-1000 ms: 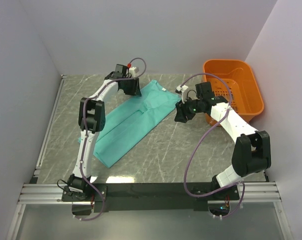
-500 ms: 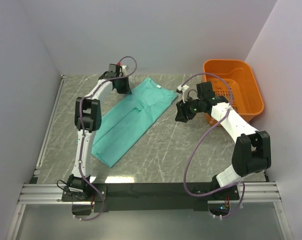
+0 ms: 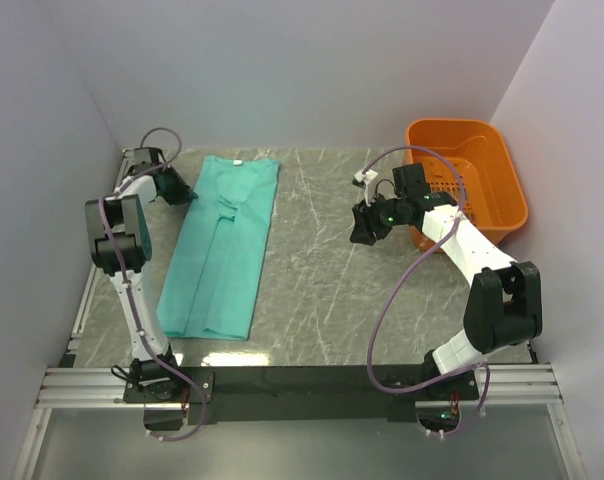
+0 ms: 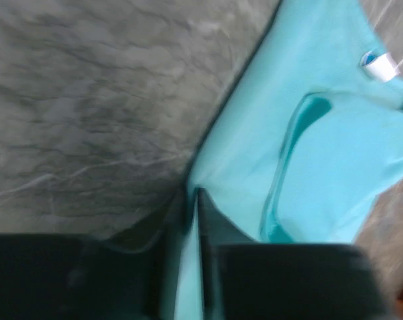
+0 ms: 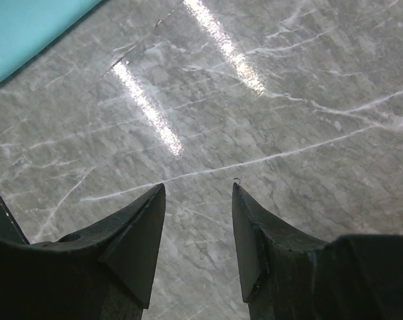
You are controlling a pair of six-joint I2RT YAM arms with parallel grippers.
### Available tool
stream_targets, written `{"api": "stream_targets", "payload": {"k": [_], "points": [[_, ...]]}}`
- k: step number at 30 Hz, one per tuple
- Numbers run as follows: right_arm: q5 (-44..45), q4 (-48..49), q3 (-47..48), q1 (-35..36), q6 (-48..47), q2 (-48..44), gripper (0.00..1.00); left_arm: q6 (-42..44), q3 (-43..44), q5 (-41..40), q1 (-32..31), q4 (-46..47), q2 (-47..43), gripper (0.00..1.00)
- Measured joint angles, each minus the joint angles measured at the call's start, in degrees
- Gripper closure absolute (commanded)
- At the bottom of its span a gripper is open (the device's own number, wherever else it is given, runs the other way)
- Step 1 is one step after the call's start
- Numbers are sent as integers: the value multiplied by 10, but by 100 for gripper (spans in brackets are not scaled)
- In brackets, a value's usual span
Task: Fold and stack the t-shirts
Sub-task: Fold the tshirt
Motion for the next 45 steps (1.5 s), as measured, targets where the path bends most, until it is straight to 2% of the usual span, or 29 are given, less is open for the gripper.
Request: {"api": "stream_targets", "payload": {"k": [1,2,5,8,10,13,16,20,27,35,41,45], "points": [[-2,0,0,3,0,0,48,-7,-2,-2,8,2,-2,68],[-3,0,0,7,0,1,48,-13,-4,-3,13,4,-5,50],[-16,1,3,37,6,17,48,-21,-24,-10,12,14,-33,29],[-37,10,19,91,43,64,46,-18,-51,-22,8,10,-82,20],[-50,32,39,126,95,111,44,-10,-76,-35,5,10,-142,17],[-60,82,71,165,198,179,42,2,-133,-53,7,19,-260,8],[-44,150,94,198,318,228,41,12,-226,-61,20,55,-417,1],[8,230,100,232,454,259,41,14,-343,-63,51,71,-619,0],[64,292,157,258,599,337,41,23,-451,-47,57,43,-770,1],[115,301,177,259,680,378,43,22,-489,-30,57,1,-844,1],[131,302,177,266,709,379,46,14,-496,-17,57,-4,-864,1],[140,302,177,278,725,381,51,10,-501,-16,57,-13,-869,0]]}}
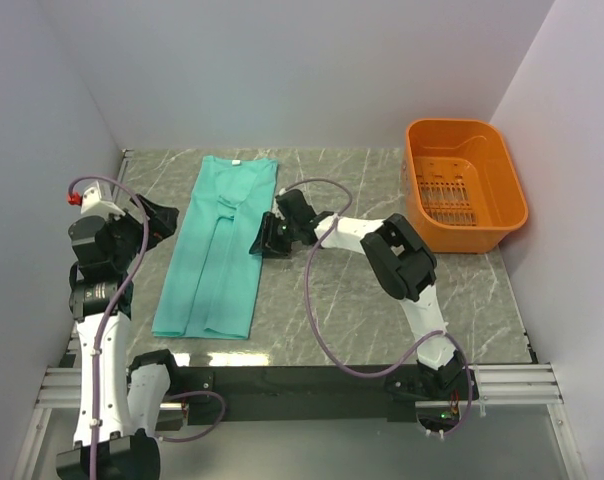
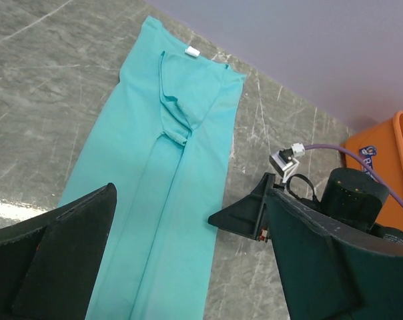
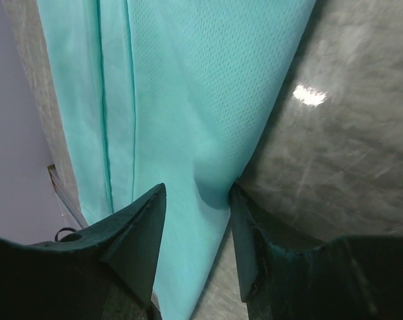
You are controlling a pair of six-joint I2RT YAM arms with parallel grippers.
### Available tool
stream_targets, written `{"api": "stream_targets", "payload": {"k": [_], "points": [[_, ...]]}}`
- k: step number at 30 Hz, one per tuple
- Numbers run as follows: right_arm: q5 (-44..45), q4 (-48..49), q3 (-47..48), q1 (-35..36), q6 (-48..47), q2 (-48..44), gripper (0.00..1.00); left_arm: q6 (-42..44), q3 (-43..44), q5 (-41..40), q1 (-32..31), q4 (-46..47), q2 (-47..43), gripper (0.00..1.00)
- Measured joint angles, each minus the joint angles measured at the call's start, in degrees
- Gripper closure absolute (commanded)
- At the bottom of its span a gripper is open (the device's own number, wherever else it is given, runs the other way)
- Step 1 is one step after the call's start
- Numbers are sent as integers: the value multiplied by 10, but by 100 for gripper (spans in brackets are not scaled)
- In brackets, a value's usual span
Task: Fold and stack the t-shirts
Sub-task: Fold the tshirt
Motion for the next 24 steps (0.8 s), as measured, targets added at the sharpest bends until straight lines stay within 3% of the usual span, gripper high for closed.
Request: {"api": "stream_targets", "payload": {"k": [3,6,13,19,24], "points": [[11,1,-3,5,11,1,59,-2,-3,2,0,-3,-8,1],[20,1,-8,5,19,1,75,-2,-5,2,0,-6,-17,1],[33,16,-29,3,27,-3,100,-2,-6,4,0,-18,-24,1],[42,19,-73,-11,2,-37,100,-10,-15,19,0,-18,-24,0],[37,-19,-89,-65,-57,-61,100,-23,-28,48,0,-12,-12,1]]}}
